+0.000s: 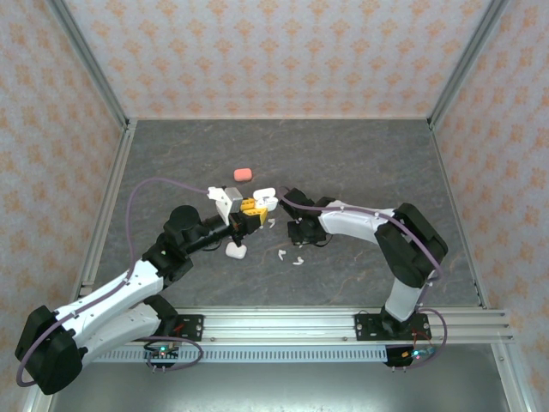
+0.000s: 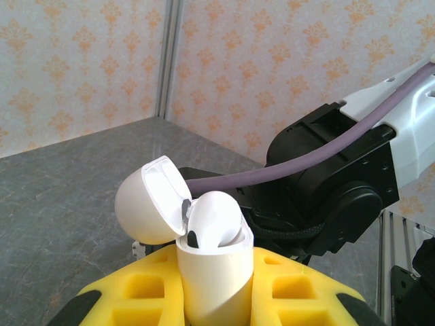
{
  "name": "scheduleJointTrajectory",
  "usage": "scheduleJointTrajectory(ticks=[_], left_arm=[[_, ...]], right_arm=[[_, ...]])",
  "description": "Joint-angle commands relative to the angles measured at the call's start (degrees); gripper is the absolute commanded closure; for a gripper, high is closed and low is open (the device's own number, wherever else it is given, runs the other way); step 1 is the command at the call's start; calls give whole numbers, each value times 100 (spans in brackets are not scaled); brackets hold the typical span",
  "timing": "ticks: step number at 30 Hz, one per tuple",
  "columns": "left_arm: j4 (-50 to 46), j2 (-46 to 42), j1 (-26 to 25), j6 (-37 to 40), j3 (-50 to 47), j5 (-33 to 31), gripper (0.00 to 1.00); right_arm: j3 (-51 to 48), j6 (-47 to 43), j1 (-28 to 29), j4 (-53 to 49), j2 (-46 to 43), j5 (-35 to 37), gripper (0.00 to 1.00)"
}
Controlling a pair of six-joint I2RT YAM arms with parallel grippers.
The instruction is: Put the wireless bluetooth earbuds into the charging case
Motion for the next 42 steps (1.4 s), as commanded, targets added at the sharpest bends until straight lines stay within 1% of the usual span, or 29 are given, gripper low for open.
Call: scheduleJointTrajectory(ticks=[1,7,11,16,19,23,30,31,36,42], left_arm=[[71,-11,-39,127,32,-100,100],[266,37,-40,50,-3,-27,100],[368,143,-38,-4,30,112,100],[606,282,-40,-132,65,306,100],[738,354,-48,-211,108,450,100],[796,410,-66,-255,180,581,100],[812,519,-123,-267,277,637,100],[821,548,-136,-277,299,654,100],[814,682,-161,-260,374,657,100],[810,710,-171,-251,382,640,100]], right_arm=[[-72,-217,31,111,-376,139,78],[-282,-797,31,336,-1452,394,78],[-396,-1306,31,595,-2366,478,78],[-469,-1983,31,1128,-3472,257,77],[-364,-2285,31,1382,-3851,-47,77],[-102,-2565,31,1505,-4034,-439,78],[-66,-2716,52,2010,-4161,-927,78],[-56,-2784,85,2040,-4153,-926,78],[65,-3199,490,1944,-4026,-490,78],[86,-3258,558,1840,-3870,-294,78]])
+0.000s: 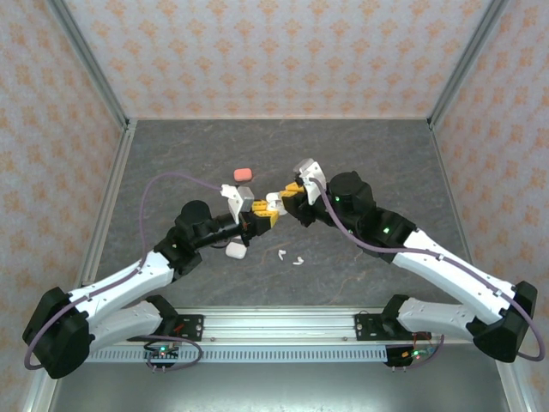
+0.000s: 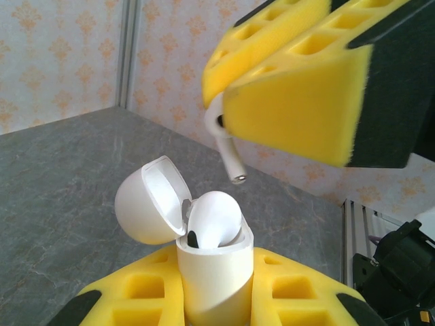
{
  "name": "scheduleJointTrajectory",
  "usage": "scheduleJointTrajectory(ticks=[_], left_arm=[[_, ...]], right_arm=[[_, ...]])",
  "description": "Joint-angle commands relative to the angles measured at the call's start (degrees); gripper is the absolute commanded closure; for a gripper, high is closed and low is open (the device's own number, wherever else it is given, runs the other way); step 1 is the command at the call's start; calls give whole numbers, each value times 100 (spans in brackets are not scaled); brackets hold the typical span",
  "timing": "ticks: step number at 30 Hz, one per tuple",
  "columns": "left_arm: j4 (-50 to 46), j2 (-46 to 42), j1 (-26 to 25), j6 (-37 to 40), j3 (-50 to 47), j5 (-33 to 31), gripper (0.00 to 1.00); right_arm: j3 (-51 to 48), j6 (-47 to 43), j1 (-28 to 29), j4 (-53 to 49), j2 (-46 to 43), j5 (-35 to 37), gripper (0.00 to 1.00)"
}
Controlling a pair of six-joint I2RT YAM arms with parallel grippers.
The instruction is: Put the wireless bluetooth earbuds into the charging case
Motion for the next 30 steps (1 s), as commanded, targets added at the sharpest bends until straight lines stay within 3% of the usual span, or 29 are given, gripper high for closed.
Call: scheduleJointTrajectory(ticks=[1,19,30], left_arm=[[312,-24,-31,-18,198,64,100],[338,-52,-33,-19,182,-66,100],[443,-60,-40,-83,136,-79,100]], right_arm=[[142,-179,21,88,36,289,78],[-50,-166,21,-245,39,338,78],[-256,21,21,-245,-153,-429,77]])
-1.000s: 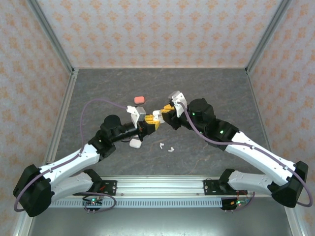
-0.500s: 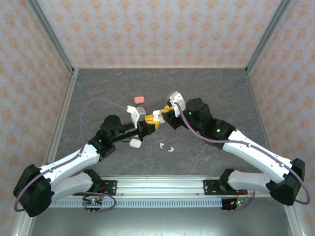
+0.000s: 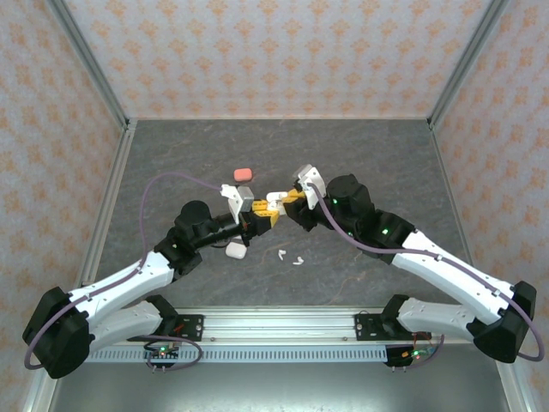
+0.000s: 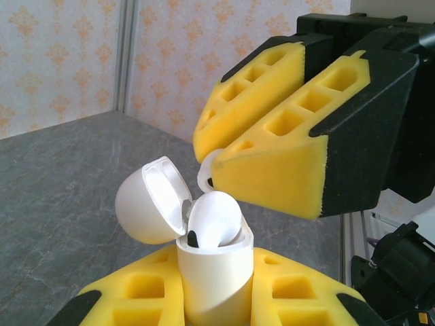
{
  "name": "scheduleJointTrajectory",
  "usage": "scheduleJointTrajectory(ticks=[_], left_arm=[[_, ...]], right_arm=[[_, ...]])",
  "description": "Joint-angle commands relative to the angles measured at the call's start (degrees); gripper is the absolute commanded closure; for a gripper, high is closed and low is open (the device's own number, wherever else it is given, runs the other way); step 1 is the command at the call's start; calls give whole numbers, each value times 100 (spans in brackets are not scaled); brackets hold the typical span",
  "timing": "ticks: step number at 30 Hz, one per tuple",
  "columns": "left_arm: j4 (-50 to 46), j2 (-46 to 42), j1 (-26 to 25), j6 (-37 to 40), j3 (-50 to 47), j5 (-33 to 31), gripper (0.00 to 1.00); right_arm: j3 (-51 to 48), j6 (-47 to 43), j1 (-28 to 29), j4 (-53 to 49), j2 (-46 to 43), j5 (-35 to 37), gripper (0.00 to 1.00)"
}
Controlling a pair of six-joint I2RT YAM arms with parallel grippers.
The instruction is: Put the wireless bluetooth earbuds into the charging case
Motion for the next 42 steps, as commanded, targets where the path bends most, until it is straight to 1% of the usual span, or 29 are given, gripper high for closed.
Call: scheduleJointTrajectory(ticks=[1,6,10,12,14,15,20,24,28,31,35,39,42], left_arm=[[380,-68,-35,-86,128,-62,100],[389,-70,-37,-89,127,-5,100],[389,-95,-38,-79,101,7,100],[389,-121,-38,-80,84,-4,100],[398,-139,-38,-74,70,-14,100],[398,-139,-38,-74,65,-13,100],[483,-172,-38,-91,22,14,100],[551,-219,-38,-109,-35,15,100],[600,-293,-38,-120,-57,41,100],[590,-345,-38,-127,-66,48,100],[600,-365,-38,-121,-75,48,100],[635,-325,-43,-144,-84,62,100],[636,-298,-34,-144,-66,66,100]], right_arm=[[-100,144,23,-18,-90,-362,77],[-58,259,23,-24,20,-412,75],[127,348,22,-179,88,-363,71],[239,451,1,-264,78,-291,63],[392,559,-75,-361,58,-365,55],[428,622,-132,-364,41,-461,53],[475,1131,-648,-142,-128,-1411,41],[330,1541,-1002,160,-233,-1940,31],[104,1969,-1331,479,-196,-2624,14],[-29,2127,-1366,642,-109,-3101,1],[-243,2488,-1366,1134,-11,-3642,1],[-243,2610,-1351,1265,143,-3923,1],[-280,2796,-1306,1665,265,-4216,1]])
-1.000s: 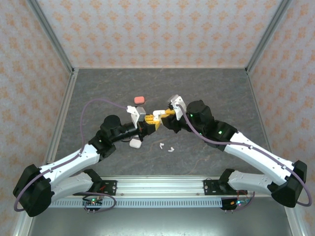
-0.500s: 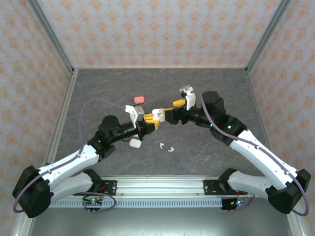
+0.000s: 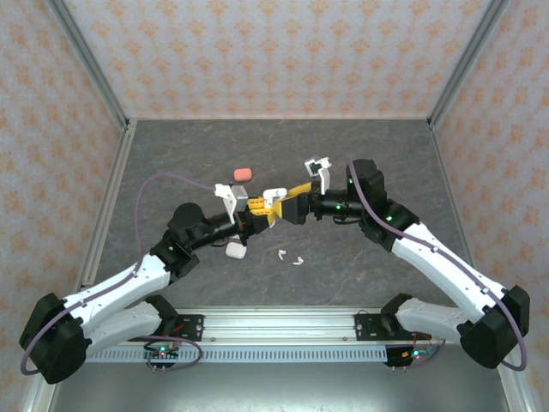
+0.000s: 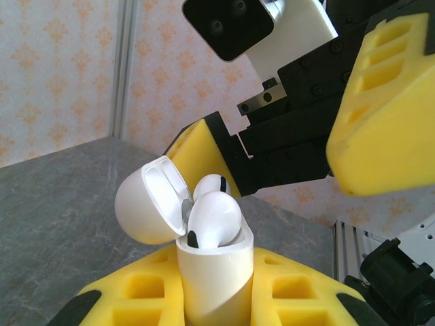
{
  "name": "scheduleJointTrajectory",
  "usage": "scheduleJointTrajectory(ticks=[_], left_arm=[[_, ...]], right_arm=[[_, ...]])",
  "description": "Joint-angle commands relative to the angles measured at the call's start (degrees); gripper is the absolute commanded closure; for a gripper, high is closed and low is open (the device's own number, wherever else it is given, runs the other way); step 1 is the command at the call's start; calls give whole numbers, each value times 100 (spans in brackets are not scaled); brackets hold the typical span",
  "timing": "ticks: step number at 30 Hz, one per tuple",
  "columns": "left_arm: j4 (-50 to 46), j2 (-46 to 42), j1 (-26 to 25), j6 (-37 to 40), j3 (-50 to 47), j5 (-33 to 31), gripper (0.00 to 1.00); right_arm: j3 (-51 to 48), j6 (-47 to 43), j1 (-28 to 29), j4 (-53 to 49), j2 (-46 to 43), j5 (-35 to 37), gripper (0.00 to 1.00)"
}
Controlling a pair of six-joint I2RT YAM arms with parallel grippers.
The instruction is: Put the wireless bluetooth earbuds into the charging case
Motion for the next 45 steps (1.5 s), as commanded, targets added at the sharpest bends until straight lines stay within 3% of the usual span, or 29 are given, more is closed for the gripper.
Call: scheduleJointTrajectory(ticks=[1,13,23,27,32,35,40,45], left_arm=[[383,-38,-30,-18,-27,53,100],[322,33,-29,18,0,13,100],[376,99,-30,23,2,-91,100],[206,99,-30,25,57,-381,100],[-658,179,9,252,366,-1043,100],[-1220,414,283,228,687,-1126,100],[-1271,945,1086,-161,932,-743,100],[-2171,1886,1714,-179,1609,-594,100]], right_arm=[[-47,314,77,841,84,-591,0],[236,-31,150,949,-112,-620,6],[-205,-389,150,734,-573,-210,5],[34,-731,150,-166,-494,473,5],[217,-723,38,-846,-389,2094,1],[93,-392,-148,-784,-381,2716,1],[-294,-54,-288,-301,-548,2693,1],[-480,125,-297,-275,-568,2907,1]])
